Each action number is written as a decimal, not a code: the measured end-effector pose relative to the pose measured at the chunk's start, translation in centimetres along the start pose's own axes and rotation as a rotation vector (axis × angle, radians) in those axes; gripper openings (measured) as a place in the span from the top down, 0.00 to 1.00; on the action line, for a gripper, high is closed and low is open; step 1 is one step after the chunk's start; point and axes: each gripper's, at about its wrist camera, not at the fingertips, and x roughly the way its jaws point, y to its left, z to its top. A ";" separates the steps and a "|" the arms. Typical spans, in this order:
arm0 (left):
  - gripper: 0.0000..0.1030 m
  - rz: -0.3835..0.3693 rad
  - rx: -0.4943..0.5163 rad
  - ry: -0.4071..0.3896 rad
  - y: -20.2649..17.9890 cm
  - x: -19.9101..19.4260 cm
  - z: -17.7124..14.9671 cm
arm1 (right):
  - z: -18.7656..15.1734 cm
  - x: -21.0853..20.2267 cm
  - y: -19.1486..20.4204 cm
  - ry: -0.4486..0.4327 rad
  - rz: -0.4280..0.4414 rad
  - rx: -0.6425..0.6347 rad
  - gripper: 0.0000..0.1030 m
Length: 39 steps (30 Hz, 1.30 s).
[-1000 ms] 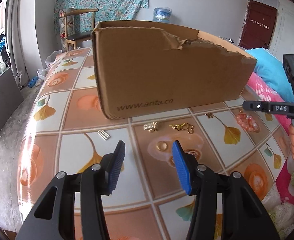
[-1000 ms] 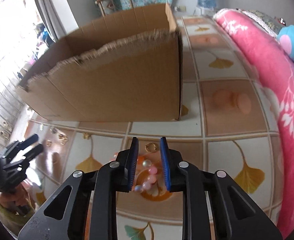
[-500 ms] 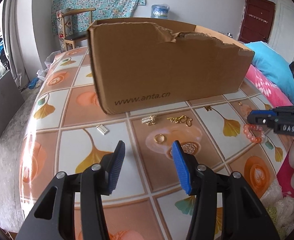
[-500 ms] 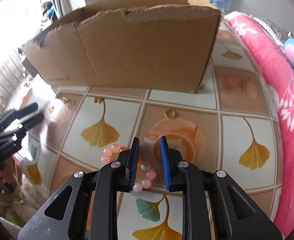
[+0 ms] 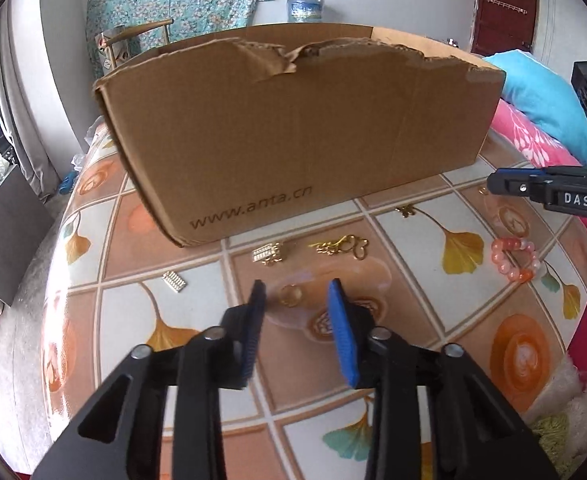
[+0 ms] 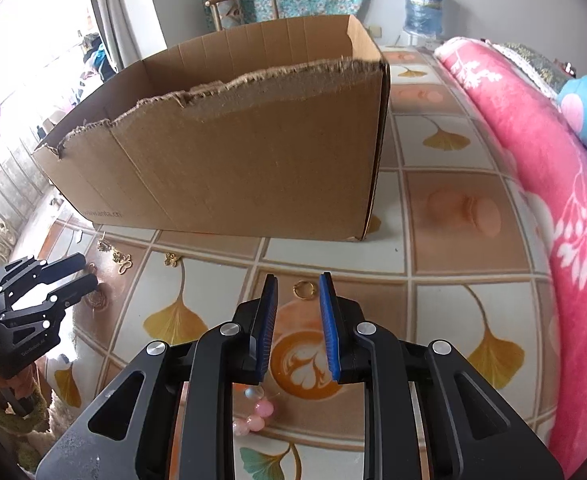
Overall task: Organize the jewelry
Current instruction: 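Close the right gripper on the small gold ring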
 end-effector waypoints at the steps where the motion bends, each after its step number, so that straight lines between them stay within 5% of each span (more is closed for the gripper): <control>1: 0.74 0.005 0.005 0.002 -0.1 0.0 0.0 | 0.0 0.1 -0.1 0.000 -0.001 0.001 0.80; 19: 0.89 0.017 0.022 -0.002 -0.3 0.2 0.2 | -0.1 1.2 0.1 0.006 -0.003 -0.076 0.80; 39: 0.90 0.034 0.034 -0.005 -0.7 0.2 0.1 | 0.1 1.8 2.1 -0.003 -0.018 -0.120 0.91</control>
